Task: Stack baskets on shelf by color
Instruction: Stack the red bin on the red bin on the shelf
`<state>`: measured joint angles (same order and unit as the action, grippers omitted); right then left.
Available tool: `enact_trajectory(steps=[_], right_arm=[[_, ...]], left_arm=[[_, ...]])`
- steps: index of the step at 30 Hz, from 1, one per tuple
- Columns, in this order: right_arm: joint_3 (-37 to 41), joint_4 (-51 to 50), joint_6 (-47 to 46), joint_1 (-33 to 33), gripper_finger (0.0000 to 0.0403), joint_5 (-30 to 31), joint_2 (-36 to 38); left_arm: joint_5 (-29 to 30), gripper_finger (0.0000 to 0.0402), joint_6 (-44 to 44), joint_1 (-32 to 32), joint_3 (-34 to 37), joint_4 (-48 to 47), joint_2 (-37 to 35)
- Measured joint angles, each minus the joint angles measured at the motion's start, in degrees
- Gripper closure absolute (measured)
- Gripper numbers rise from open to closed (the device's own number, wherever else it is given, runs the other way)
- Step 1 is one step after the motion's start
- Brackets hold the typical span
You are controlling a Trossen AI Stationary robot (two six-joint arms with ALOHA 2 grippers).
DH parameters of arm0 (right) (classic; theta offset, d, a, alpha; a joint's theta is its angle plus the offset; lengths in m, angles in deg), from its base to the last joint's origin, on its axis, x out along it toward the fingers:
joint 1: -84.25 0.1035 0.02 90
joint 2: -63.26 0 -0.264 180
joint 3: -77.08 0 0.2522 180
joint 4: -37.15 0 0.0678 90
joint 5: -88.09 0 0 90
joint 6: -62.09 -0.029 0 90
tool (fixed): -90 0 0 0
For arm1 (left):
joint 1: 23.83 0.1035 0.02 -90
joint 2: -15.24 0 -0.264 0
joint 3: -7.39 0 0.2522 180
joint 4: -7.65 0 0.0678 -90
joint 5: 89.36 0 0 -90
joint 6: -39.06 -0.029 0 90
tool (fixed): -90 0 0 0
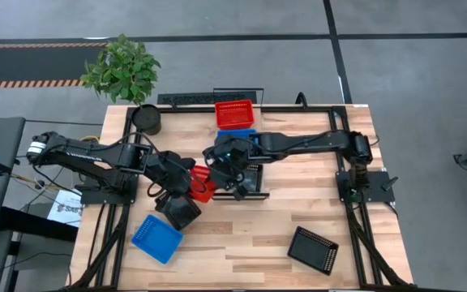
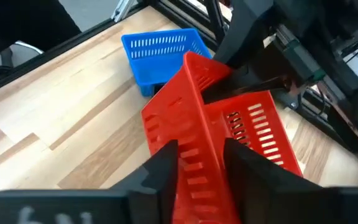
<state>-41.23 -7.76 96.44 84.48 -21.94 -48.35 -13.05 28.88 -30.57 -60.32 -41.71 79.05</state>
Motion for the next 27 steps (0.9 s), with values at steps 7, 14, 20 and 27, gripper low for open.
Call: enact_trajectory(steps=[7, 14, 20, 27], right_arm=[[0.0, -1.4, -1.1, -0.2, 0.0385, -0.7, 0.5], [-0.1, -2.3, -2.6, -0.2, 0.0395, 1.5, 0.6], [-0.1, -2.1, -2.6, -0.3, 0.0398, 3.9, 1.4], [0.0, -5.7, 0.5, 0.1, 0.0400, 7.7, 3.2]], left_arm=[[2.4, 0.0401, 0.1, 0.0, 0.0, -0.5, 0.0], [5.9, 0.0362, -0.6, 0.0, -1.4, -3.0, -0.4], [9.7, 0.0265, 0.4, 0.0, -10.3, -12.1, -0.5], [10.1, 0.0189, -0.8, 0.1, -18.5, -20.4, -2.2]])
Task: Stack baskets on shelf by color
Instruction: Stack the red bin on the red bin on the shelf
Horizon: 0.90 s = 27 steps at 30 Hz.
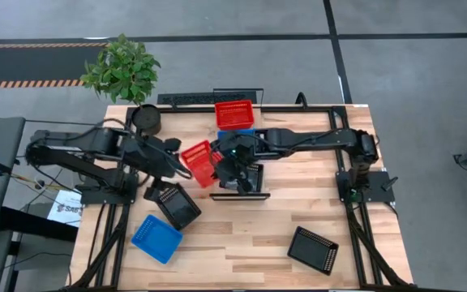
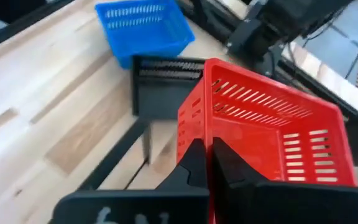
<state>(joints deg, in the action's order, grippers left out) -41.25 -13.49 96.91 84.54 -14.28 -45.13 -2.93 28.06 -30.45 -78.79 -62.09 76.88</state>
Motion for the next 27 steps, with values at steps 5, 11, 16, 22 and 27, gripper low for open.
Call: enact_trajectory(steps=[5, 11, 16, 22, 27], right_arm=[[0.0, -2.5, 3.0, 2.8, 0.0401, 2.4, 2.2], [-0.1, -4.8, 9.3, 8.9, 0.0401, 10.5, 4.9], [-0.1, -5.2, 13.5, 12.6, 0.0401, 15.5, 5.0], [0.0, -4.8, 14.6, 13.6, 0.0401, 17.1, 4.9], [0.0, -4.8, 14.6, 14.0, 0.0401, 17.2, 4.9]], left_arm=[[1.2, 0.0183, -1.1, 2.8, 0.3, 5.3, -6.9], [1.4, 0.0182, 11.1, 9.9, 5.7, 15.7, -16.3], [0.4, 0.0182, 28.5, 16.2, 9.9, 16.9, -17.3], [-9.9, 0.0182, 40.7, 18.6, 10.6, 20.5, -12.8], [-14.9, 0.0182, 47.1, 18.6, 10.6, 19.9, -7.8]])
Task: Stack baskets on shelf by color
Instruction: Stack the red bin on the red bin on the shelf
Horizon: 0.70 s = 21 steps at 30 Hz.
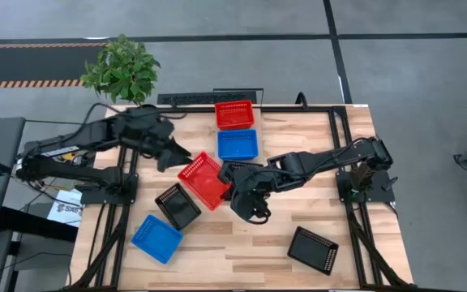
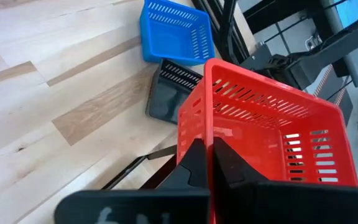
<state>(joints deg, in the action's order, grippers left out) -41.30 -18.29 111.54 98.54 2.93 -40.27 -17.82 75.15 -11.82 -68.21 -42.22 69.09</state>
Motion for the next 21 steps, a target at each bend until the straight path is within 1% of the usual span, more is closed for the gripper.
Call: enact_trajectory(steps=[6, 10, 12, 14, 16, 19, 21], right_arm=[[0.0, -0.5, -1.3, 0.3, 0.0398, 0.0, 0.0], [0.0, -0.5, -1.4, 0.4, 0.0400, 0.0, 0.0], [0.0, -1.1, -1.4, 0.4, 0.0399, 0.0, 0.0], [0.0, -1.4, -1.4, 0.3, 0.0397, 0.0, 0.0], [0.0, -1.6, -1.4, 0.3, 0.0395, 0.0, 0.0], [0.0, -1.5, -1.7, 0.4, 0.0394, -0.1, 0.0], [0.0, -1.2, -2.3, 0.3, 0.0392, 0.0, 0.0]], left_arm=[[-6.5, 0.0182, 3.8, 0.5, 0.0, -1.4, 4.6], [-8.2, 0.0184, 4.9, 0.5, 0.0, -2.2, 6.8], [-8.7, 0.0196, 5.1, 0.5, 0.0, -2.0, 7.4], [-8.8, 0.0218, 4.9, 0.5, 0.0, -1.9, 7.8], [-8.9, 0.0250, 4.0, 0.5, 0.0, -2.2, 8.1], [-8.7, 0.0309, 3.1, 0.5, 0.0, -2.3, 8.0], [-7.4, 0.0350, 3.0, 0.5, 0.0, -2.5, 8.1]])
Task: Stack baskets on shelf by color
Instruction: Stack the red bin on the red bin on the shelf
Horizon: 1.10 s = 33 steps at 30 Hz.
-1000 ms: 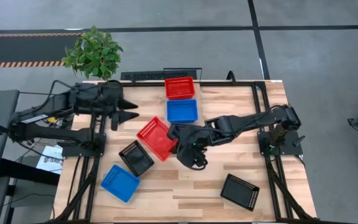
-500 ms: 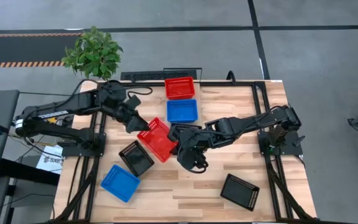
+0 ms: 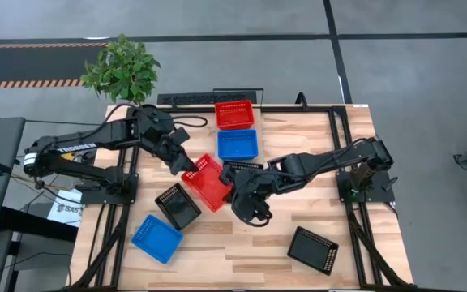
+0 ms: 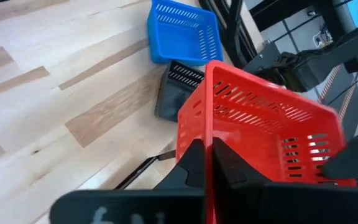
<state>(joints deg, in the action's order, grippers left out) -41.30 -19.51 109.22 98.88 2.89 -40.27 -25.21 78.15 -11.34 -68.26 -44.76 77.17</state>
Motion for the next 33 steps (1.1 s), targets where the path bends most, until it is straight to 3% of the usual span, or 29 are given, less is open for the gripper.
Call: enact_trajectory(steps=[3, 12, 22, 26, 33], right_arm=[[0.0, 0.4, -2.2, -0.1, 0.0384, 0.1, 0.0], [0.0, -0.8, -19.3, -0.9, 0.0311, 14.3, 1.6], [0.0, 1.1, -27.6, -1.0, 0.0183, 15.3, 6.2], [0.0, 3.5, -26.3, -1.0, 0.0170, 15.1, 5.8], [0.1, 6.2, -25.1, -1.6, 0.0175, 14.8, 4.7]], left_arm=[[1.8, 0.0391, -0.1, 0.0, 0.0, -0.1, 0.0], [11.5, 0.0401, 0.3, 0.0, 0.0, -1.3, -0.5], [22.8, 0.0401, 5.4, 0.0, 0.0, 2.8, -0.7], [26.9, 0.0401, 7.1, 0.0, 0.0, 6.1, -0.7], [28.9, 0.0402, 7.7, 0.0, 0.0, 7.9, 0.0]])
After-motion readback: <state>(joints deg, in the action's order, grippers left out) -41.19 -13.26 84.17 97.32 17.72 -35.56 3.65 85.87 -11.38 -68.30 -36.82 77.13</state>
